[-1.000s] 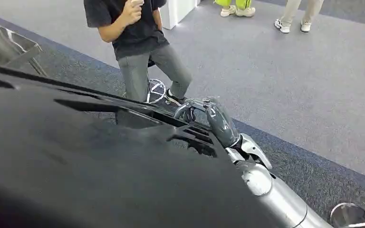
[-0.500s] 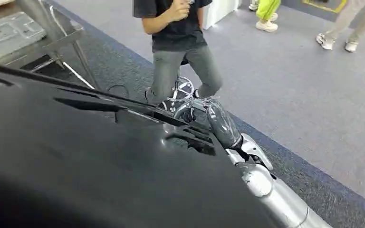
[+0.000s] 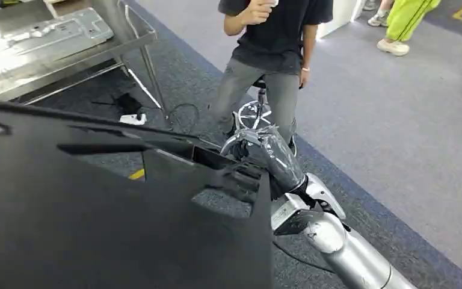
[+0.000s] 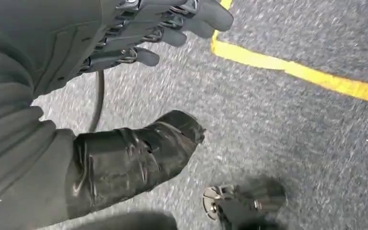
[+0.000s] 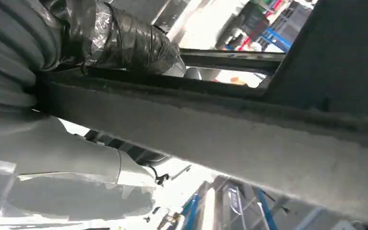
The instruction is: Take the parts from the cabinet and place them on the table.
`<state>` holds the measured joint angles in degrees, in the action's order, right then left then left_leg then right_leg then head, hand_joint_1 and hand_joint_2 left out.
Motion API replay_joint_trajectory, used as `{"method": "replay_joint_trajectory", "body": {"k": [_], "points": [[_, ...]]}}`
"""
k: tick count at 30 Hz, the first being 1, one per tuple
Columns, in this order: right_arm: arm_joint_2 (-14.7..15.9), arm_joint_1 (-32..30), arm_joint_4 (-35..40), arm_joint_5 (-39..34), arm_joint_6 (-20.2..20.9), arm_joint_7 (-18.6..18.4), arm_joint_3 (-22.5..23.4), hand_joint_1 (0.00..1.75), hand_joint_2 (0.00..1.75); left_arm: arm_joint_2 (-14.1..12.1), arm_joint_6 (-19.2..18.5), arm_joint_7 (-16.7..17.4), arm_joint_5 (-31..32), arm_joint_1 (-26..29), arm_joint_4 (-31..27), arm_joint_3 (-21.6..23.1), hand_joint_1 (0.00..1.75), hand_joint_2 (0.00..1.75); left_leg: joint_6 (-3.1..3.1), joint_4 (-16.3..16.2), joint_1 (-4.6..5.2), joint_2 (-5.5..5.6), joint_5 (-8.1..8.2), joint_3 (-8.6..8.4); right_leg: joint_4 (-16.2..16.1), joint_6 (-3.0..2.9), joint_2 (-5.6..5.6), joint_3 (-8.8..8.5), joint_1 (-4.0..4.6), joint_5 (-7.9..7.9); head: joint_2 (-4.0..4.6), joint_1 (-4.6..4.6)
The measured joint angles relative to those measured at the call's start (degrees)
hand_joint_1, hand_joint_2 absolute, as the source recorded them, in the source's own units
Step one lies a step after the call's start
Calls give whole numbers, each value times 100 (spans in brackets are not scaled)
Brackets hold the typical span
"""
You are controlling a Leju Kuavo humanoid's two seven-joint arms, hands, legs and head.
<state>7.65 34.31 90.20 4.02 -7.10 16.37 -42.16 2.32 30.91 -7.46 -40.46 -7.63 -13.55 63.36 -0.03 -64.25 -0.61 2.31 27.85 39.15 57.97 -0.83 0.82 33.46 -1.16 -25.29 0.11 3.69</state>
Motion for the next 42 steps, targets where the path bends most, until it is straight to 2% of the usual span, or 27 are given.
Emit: {"method": "replay_joint_trajectory", "body": {"k": [2,4,6,7,8,9,12,13,14,15,18,19,21,22,23,24,27,28,29,30,33,34,36,37,38,39,42], "points": [[0,-45,26,11,-18,-20,-2,175,175,0,-4,13,22,1,0,0,0,175,-46,-833,-31,-149,353,436,9,-9,-141,-7,20,-26,0,-2],[0,-93,51,11,-18,-35,-20,175,175,2,-6,20,31,22,0,4,0,175,-80,-1088,-45,-179,292,607,13,7,-297,-29,20,-59,0,-5],[2,-103,77,11,-20,-44,-44,175,175,2,-7,35,31,45,0,7,0,175,-77,-359,-49,-250,-163,231,24,36,-436,-90,15,-114,0,-2],[2,-102,94,11,-20,-46,-44,175,175,2,-7,35,31,45,0,7,0,175,-50,221,-39,-428,-410,-75,41,64,-505,-132,18,-155,0,0],[4,-104,103,11,-22,-46,-44,175,175,2,-7,35,33,35,0,7,0,175,-27,476,26,-706,-346,-193,49,101,-550,-149,54,-187,0,4],[15,-102,112,11,-26,-48,-44,175,175,2,-7,35,33,23,0,7,0,175,59,513,42,-636,-361,-216,72,132,-595,-153,92,-219,0,15],[17,-110,157,68,-33,-118,-44,175,175,2,-30,70,81,46,0,13,0,175,150,519,39,-427,-345,-198,24,205,-784,-229,109,-262,0,88],[26,-118,201,120,-48,-185,-44,175,175,2,-42,79,116,61,0,26,0,175,193,558,-4,-366,-365,-245,54,261,-731,-214,74,-319,0,87],[48,-147,250,186,-66,-260,-44,175,175,4,-50,77,158,70,0,53,0,175,211,567,-2,-309,-359,-265,233,287,-406,-172,51,-443,0,138],[88,-183,320,234,-96,-313,-44,175,175,4,-61,68,195,63,0,81,0,175,258,569,-5,-262,-361,-267,622,286,-217,9,48,-666,0,177],[254,-375,499,354,-133,-510,-44,175,175,7,-101,7,322,62,0,155,0,175,287,561,6,-16,-348,-266,1843,289,-109,694,56,-1079,0,179],[295,-420,538,383,-133,-551,-44,175,175,7,-118,-11,348,63,0,166,0,175,287,559,6,46,-347,-269,1862,281,-102,740,56,-1015,0,173],[360,-471,677,500,-133,-691,-44,175,175,2,-205,-52,452,42,0,218,0,175,282,552,6,230,-344,-292,1107,231,-57,479,55,-435,0,173],[380,-480,748,536,-136,-746,-44,175,175,2,-214,-46,479,18,-2,254,0,175,272,550,6,300,-338,-305,602,201,58,263,54,-163,0,177],[402,-496,805,542,-133,-794,-44,175,175,15,-208,-33,466,1,-4,275,0,175,264,550,-5,351,-334,-298,232,170,327,113,53,-29,0,181],[426,-523,864,542,-133,-811,-44,175,175,20,-183,-33,404,-29,-7,280,0,175,224,503,35,425,-311,-273,66,155,380,41,34,-86,0,170],[466,-580,999,536,-118,-874,-44,175,175,17,-160,-164,273,45,-7,280,0,175,101,563,-13,579,-347,-251,77,99,223,13,92,-71,0,177],[466,-575,1032,529,-116,-905,-44,175,175,4,-186,-190,256,68,-7,280,0,175,85,507,-5,442,-309,-230,6,57,145,-21,12,-36,0,168],[466,-580,1043,529,-116,-925,-44,175,175,-2,-216,-194,252,87,-7,282,0,175,37,367,25,138,-205,-176,-12,46,92,-56,25,-39,0,164],[470,-578,1065,529,-118,-946,-44,175,175,-13,-258,-194,252,81,-7,282,0,175,3,74,14,-4,-23,-33,-11,10,26,-68,28,-52,0,142],[485,-603,1097,529,-127,-986,-44,175,175,-50,-328,-166,252,61,-7,284,0,175,-58,-1098,-16,-152,431,575,2,-14,-241,-74,46,-85,0,133],[485,-606,1100,529,-127,-988,-44,175,175,-55,-339,-153,252,72,-7,284,0,175,-72,-1099,-26,-170,345,584,6,-6,-316,-82,45,-100,0,133],[487,-606,1115,529,-127,-988,-44,175,175,-85,-350,-148,252,91,-7,284,0,175,-68,-355,-36,-270,-106,194,34,19,-464,-113,43,-151,0,133],[487,-605,1135,529,-129,-994,-44,175,175,-100,-350,-129,252,86,-7,284,0,175,-52,168,-33,-435,-326,-94,60,46,-528,-136,44,-186,0,133],[490,-604,1148,529,-129,-999,-44,175,175,-101,-352,-122,252,71,-7,286,0,175,-34,449,28,-705,-254,-222,77,80,-576,-146,72,-220,0,133],[498,-587,1154,529,-129,-1008,-46,175,175,-105,-350,-118,232,58,-7,286,0,175,55,471,43,-612,-284,-242,105,115,-626,-144,112,-250,0,146],[503,-535,1170,516,-127,-990,-46,175,175,-144,-343,-120,186,80,-7,286,0,175,149,481,56,-417,-263,-229,59,188,-799,-220,127,-282,0,151]]}}
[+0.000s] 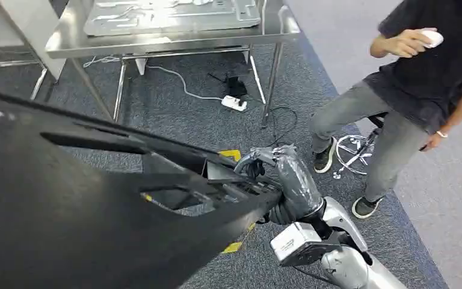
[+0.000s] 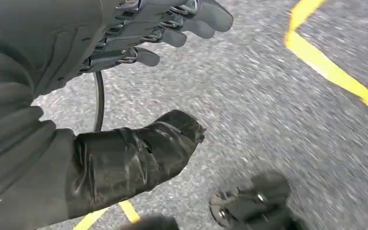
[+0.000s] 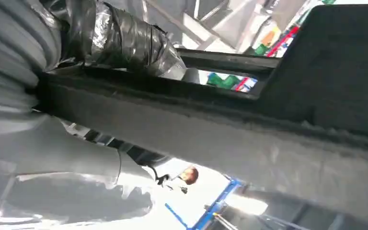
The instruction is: Take the parts from the cabinet and place them on the table.
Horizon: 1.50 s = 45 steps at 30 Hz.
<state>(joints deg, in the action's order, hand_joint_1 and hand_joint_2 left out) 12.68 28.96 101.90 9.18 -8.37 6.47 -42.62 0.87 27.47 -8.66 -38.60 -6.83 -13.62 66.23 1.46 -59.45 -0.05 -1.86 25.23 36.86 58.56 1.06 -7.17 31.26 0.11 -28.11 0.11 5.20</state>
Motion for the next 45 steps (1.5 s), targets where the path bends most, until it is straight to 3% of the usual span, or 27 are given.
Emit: {"method": "replay_joint_trajectory", "body": {"k": [1,2,3,5,6,8,10,11,13,15,16,18,20,21,23,25,26,27,28,31,32,34,36,38,40,41,45], "points": [[4,21,2,-18,0,22,2,175,175,-7,2,0,-22,12,0,0,0,175,49,53,-52,53,-33,-47,33,57,118,14,-45,-49,0,0],[7,29,4,-28,0,35,2,175,175,-11,13,-2,-41,6,0,0,0,175,69,69,-49,122,-36,-58,181,68,391,54,-67,-166,0,24],[11,36,4,-31,-2,52,0,175,175,-11,18,-9,-46,-13,0,0,0,175,113,69,-49,167,-45,-55,550,72,543,224,-78,-398,0,31],[24,32,-18,-68,29,144,0,175,175,-9,75,46,-101,-47,0,0,0,175,121,68,-45,316,-44,-48,1390,85,647,649,-74,-742,0,31],[20,51,-61,-241,206,293,0,175,175,9,182,290,-309,-183,0,0,0,175,122,66,-43,407,-44,-46,1691,87,657,829,-72,-773,0,28],[-104,189,-299,-546,424,670,-122,175,175,83,460,1482,-653,-825,0,-13,0,175,135,58,-46,635,-81,-20,1457,58,671,820,-72,-413,0,52],[-382,388,-620,-629,396,909,-384,175,175,175,623,1906,-660,-1576,-2,-33,0,175,98,50,-48,904,-113,-12,533,-12,829,442,-73,178,0,281],[-478,473,-742,-651,387,970,-483,175,175,221,658,1889,-673,-1737,-4,-65,0,175,84,49,-57,968,-119,-6,235,-54,1105,321,-88,213,6,389],[-655,609,-994,-693,359,1036,-601,175,175,258,706,1740,-699,-2070,-11,-114,0,175,-7,63,-57,1086,-154,44,78,-48,1096,195,-81,153,11,514],[-816,735,-1172,-728,332,1049,-708,175,175,267,715,1716,-754,-2128,-11,-195,0,175,-91,110,-82,1157,-188,46,18,-99,1048,189,-68,193,9,553],[-868,748,-1224,-743,326,1051,-730,175,175,262,726,1772,-800,-2115,-11,-210,0,175,-100,89,-66,1095,-162,57,-67,-131,970,145,-157,237,9,599],[-909,791,-1336,-767,343,1106,-778,175,175,317,796,1827,-868,-2101,-13,-247,0,175,-173,-397,-33,470,127,302,-106,-189,837,120,-125,247,7,560],[-971,836,-1495,-824,415,1207,-829,175,175,343,820,1709,-881,-2156,-13,-291,0,175,-228,-1264,-68,288,470,770,-100,-214,638,123,-90,228,2,549],[-1018,854,-1602,-863,419,1263,-874,175,175,363,822,1718,-922,-2169,-13,-312,0,175,-256,-1534,-82,263,497,926,-98,-221,544,120,-90,211,2,551],[-1093,883,-1766,-927,468,1360,-931,175,175,391,835,1701,-964,-2162,-13,-365,0,175,-298,-1209,-124,223,182,803,-84,-186,438,98,-100,169,2,503],[-1089,934,-1842,-822,289,1203,-966,175,175,394,678,1252,-650,-1961,-13,-376,0,175,-307,-243,-143,140,-257,282,-34,-125,371,72,-119,100,2,470],[-1017,935,-1836,-752,173,1080,-966,175,175,363,558,822,-495,-1630,-13,-376,0,175,-285,2,-114,67,-128,95,-15,-85,369,77,-108,64,2,444],[-865,910,-1786,-712,160,990,-959,175,175,326,445,291,-417,-1284,-13,-376,0,175,-187,53,-86,90,-136,66,5,-40,375,53,-70,29,2,413],[-762,868,-1729,-708,179,966,-949,175,175,297,351,36,-411,-1025,-11,-376,0,175,-145,42,-82,85,-107,48,-19,-21,378,21,-78,28,2,411],[-568,746,-1663,-706,269,892,-914,175,175,243,251,2,-387,-381,0,-374,0,175,-34,60,-115,81,-86,40,-9,57,428,42,-95,-57,2,404],[-522,740,-1622,-682,275,889,-914,175,175,225,249,42,-361,-358,0,-374,0,175,8,60,-112,106,-86,47,202,68,542,120,-105,-200,2,409],[-444,717,-1598,-643,286,874,-911,175,175,212,227,114,-330,-384,0,-374,0,175,67,60,-99,203,-76,46,1098,69,649,558,-106,-610,2,411],[-382,629,-1593,-618,295,854,-911,175,175,205,208,182,-302,-350,0,-372,0,175,80,60,-74,266,-67,30,1764,65,674,956,-105,-747,2,411],[-323,559,-1571,-610,282,824,-909,175,175,192,168,243,-284,-303,0,-372,0,175,81,58,-60,312,-59,7,1376,25,679,851,-97,-360,2,409],[-286,552,-1510,-605,273,804,-887,175,175,186,98,256,-267,-300,0,-372,0,175,74,57,-51,343,-54,-24,381,-68,702,408,-63,174,2,409],[-269,552,-1484,-599,271,802,-872,175,175,186,64,256,-260,-303,0,-369,0,175,57,48,-37,351,-46,-15,108,-128,743,289,-36,161,2,409],[-216,491,-1381,-538,260,780,-841,175,175,170,-24,221,-232,-286,0,-358,0,175,-83,75,-43,356,-56,-22,-10,-142,738,253,-20,177,2,398]]}}
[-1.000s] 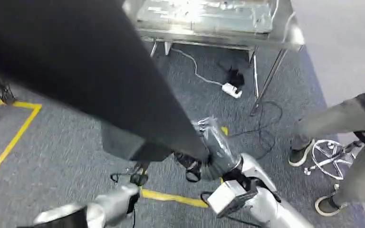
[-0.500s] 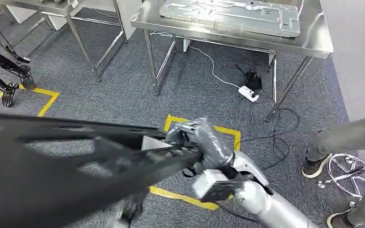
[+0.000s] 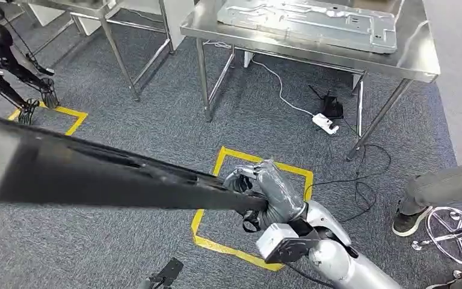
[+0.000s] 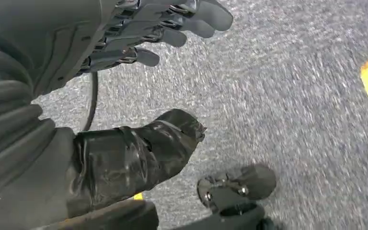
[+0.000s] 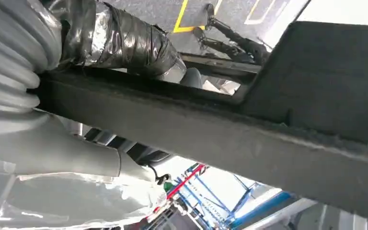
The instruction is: Take the parts from the cabinet and place them on the table.
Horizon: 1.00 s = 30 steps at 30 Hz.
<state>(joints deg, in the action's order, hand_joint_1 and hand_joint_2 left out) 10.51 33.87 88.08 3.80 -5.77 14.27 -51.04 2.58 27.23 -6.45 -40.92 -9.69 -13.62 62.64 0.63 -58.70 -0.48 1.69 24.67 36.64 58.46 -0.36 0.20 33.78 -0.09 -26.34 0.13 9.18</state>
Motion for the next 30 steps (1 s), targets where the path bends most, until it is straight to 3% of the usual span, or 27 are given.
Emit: {"method": "replay_joint_trajectory", "body": {"k": [1,2,3,5,6,7,8,10,11,12,15,17,20,21,22,23,25,27,28,30], "points": [[4,-11,26,4,-2,-7,4,175,175,-20,-7,-2,2,0,0,11,0,175,-23,-77,-15,-46,44,34,-52,-17,-22,-69,-51,38,0,-15],[7,-11,44,9,-2,-7,9,175,175,-33,-11,-9,4,-1,0,22,0,175,-65,-252,-18,-81,173,94,-63,-22,-18,-84,-49,41,0,-26],[9,-14,63,9,-9,-9,22,175,175,-42,-11,-13,4,-6,0,28,0,175,-91,-625,-27,-90,395,263,-59,-62,-26,-90,-51,40,0,-85],[15,-32,74,9,-11,-13,24,175,175,-61,-17,-17,4,4,0,33,0,175,-131,-1459,-36,-99,743,670,-58,-76,-39,-90,-48,20,0,-113],[22,-58,74,9,-11,-22,26,175,175,-61,-26,-22,7,13,0,35,0,175,-145,-1699,-44,-106,787,794,-56,-74,-45,-91,-48,13,0,-131],[33,-83,74,9,-11,-31,26,175,175,-63,-28,-33,11,19,0,35,0,175,-149,-1723,-56,-118,751,810,-53,-64,-46,-94,-49,6,0,-158],[37,-97,74,9,-11,-37,26,175,175,-70,-28,-35,13,23,0,35,0,175,-153,-1446,-68,-130,542,682,-40,-45,-46,-103,-54,-10,0,-168],[37,-96,85,9,-11,-39,26,175,175,-87,-28,-39,18,18,0,35,0,175,-144,-526,-77,-166,86,179,11,-1,-43,-127,-63,-66,0,-190],[41,-95,109,9,-11,-39,33,175,175,-87,-33,-42,20,2,0,37,0,175,-120,-184,-70,-209,113,27,58,47,-43,-112,-43,-111,0,-214],[48,-97,138,9,-13,-41,50,175,175,-87,-44,-42,22,-19,0,42,0,175,-42,-142,-32,-184,174,-26,86,84,-34,-96,-14,-142,0,-223],[57,-97,170,11,-13,-42,74,175,175,-94,-59,-41,48,-6,0,44,0,175,71,-112,-46,-161,205,-47,82,158,-46,-154,-11,-129,0,-234],[72,-101,192,24,-13,-48,87,175,175,-107,-85,-35,63,-5,0,44,0,175,151,-83,-59,-146,221,-142,335,186,-36,-41,-45,-262,0,-232],[85,-126,218,28,-13,-55,96,175,175,-107,-129,-18,81,-12,0,46,0,175,211,-84,-19,-134,306,-216,1567,221,-35,711,-43,-681,0,-229],[87,-155,218,31,-13,-57,96,175,175,-107,-136,-13,83,-6,0,48,0,175,216,-85,-5,-125,344,-253,1787,216,-34,910,-41,-686,0,-227],[94,-188,218,31,-13,-66,96,175,175,-109,-135,-11,85,2,0,48,0,175,213,-85,5,-113,381,-313,1721,194,-33,965,-38,-534,0,-230],[100,-204,221,33,-13,-74,96,175,175,-116,-140,-11,96,6,0,48,0,175,210,-85,20,-99,430,-385,1437,167,-31,895,-28,-295,0,-227],[114,-204,245,35,-13,-74,105,175,175,-116,-153,-22,120,4,0,48,0,175,195,-73,41,-82,538,-533,455,29,-26,556,30,380,0,-227],[120,-204,260,44,-13,-76,111,175,175,-109,-188,-46,133,-9,0,59,0,175,147,-50,33,-60,590,-581,163,-28,-27,474,87,130,0,-254],[122,-212,302,50,-13,-81,120,175,175,-109,-195,-52,136,-9,0,61,0,175,94,-15,18,-69,627,-602,159,-49,-24,396,102,223,0,-267],[135,-221,321,85,-18,-98,129,175,175,-109,-210,-85,142,3,0,68,0,175,43,-66,28,-78,593,-726,41,-111,-15,255,81,192,0,-280]]}}
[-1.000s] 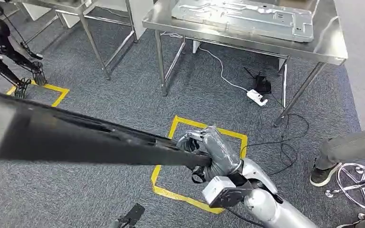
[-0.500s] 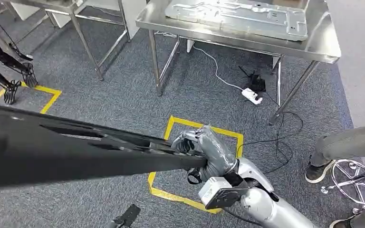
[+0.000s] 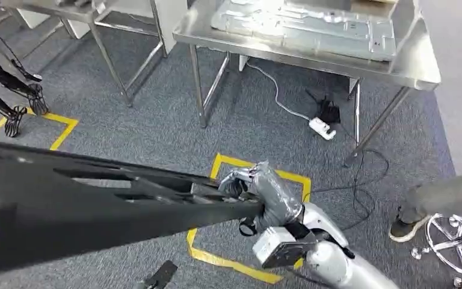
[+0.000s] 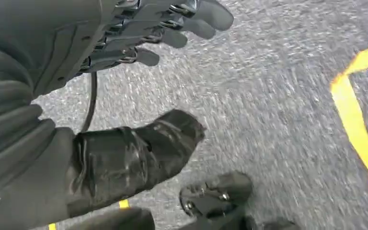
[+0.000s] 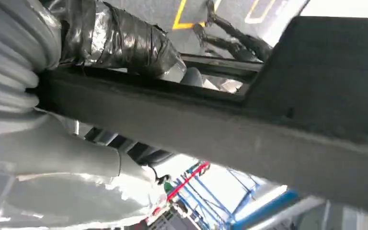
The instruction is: Take the parts from the cabinet and place them on the table.
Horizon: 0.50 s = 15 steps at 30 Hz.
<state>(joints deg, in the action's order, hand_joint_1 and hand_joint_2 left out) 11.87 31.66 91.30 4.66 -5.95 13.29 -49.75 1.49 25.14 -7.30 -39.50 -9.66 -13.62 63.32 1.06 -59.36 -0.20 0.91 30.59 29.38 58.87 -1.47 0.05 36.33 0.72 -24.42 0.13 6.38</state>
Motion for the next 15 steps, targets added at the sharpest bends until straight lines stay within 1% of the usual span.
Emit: {"method": "replay_joint_trajectory", "body": {"k": [1,2,3,4,5,6,7,8,9,10,11,12,13,14,15], "points": [[-2,-4,33,17,0,-6,0,175,175,-22,0,-13,-2,-10,0,0,0,175,-10,-121,-18,-17,37,53,-58,3,-10,-125,-51,-7,0,9],[0,16,41,26,-9,-9,2,175,175,-26,0,-37,-4,-17,-2,0,0,175,-57,-364,-8,-38,-13,158,-80,-9,-11,-210,-53,-44,0,-2],[-13,25,50,26,-18,-11,2,175,175,-26,-2,-59,-13,-30,0,0,0,175,-78,-767,-15,-43,35,393,-83,-40,-20,-259,-63,-88,0,-55],[-26,13,72,24,-26,-11,2,175,175,-37,-4,-76,-28,-25,-2,2,0,175,-107,-1154,-34,-45,176,685,-83,-36,-20,-306,-70,-143,0,-81],[-35,-17,74,24,-35,-11,2,175,175,-50,-15,-90,-57,5,0,2,0,175,-140,-1453,-54,-48,342,956,-83,-32,-20,-371,-71,-199,0,-87],[-61,-48,74,24,-48,-13,2,175,175,-74,-42,-92,-83,48,0,2,0,175,-176,-1556,-64,-51,447,1126,-83,-26,-18,-439,-75,-266,0,-87],[-90,-79,74,35,-81,-13,2,175,175,-92,-83,-76,-81,91,0,2,0,175,-192,-1477,-72,-53,445,1204,-81,-15,-11,-519,-79,-328,0,-103],[-114,-102,76,50,-123,-13,2,175,175,-118,-136,-37,-81,132,0,2,0,175,-203,-1193,-79,-54,304,1192,-81,0,-1,-622,-87,-407,0,-114],[-140,-108,85,57,-166,-20,2,175,175,-155,-171,-11,-76,151,0,2,0,175,-205,-776,-82,-60,-7,1119,-77,23,0,-731,-93,-486,0,-129],[-149,-108,100,68,-210,-46,2,175,175,-179,-190,2,-66,162,0,2,0,175,-188,-327,-82,-81,-478,1040,-78,55,-7,-818,-93,-569,0,-148],[-151,-108,107,76,-244,-61,2,175,175,-190,-205,2,-63,188,0,7,0,175,-150,-68,-64,-115,-860,1060,-51,89,-12,-844,-75,-640,0,-171],[-160,-121,129,83,-266,-77,4,175,175,-203,-208,0,-61,178,0,11,0,175,-67,-94,-34,-110,-581,1030,-64,130,5,-863,-59,-695,0,-190],[-160,-125,151,98,-282,-92,4,175,175,-210,-206,-28,-53,182,0,13,0,175,-24,-99,-25,-90,-667,986,-96,172,-16,-868,-62,-758,0,-188],[-157,-132,179,118,-297,-101,7,175,175,-214,-205,-59,-37,203,0,13,0,175,22,-66,-48,-67,-633,963,1,206,-14,-942,-58,-709,0,-184],[-155,-126,208,129,-330,-101,15,175,175,-219,-205,-96,-11,203,0,13,0,175,61,-65,-50,-67,-590,887,55,223,-10,-934,-51,-671,0,-192]]}}
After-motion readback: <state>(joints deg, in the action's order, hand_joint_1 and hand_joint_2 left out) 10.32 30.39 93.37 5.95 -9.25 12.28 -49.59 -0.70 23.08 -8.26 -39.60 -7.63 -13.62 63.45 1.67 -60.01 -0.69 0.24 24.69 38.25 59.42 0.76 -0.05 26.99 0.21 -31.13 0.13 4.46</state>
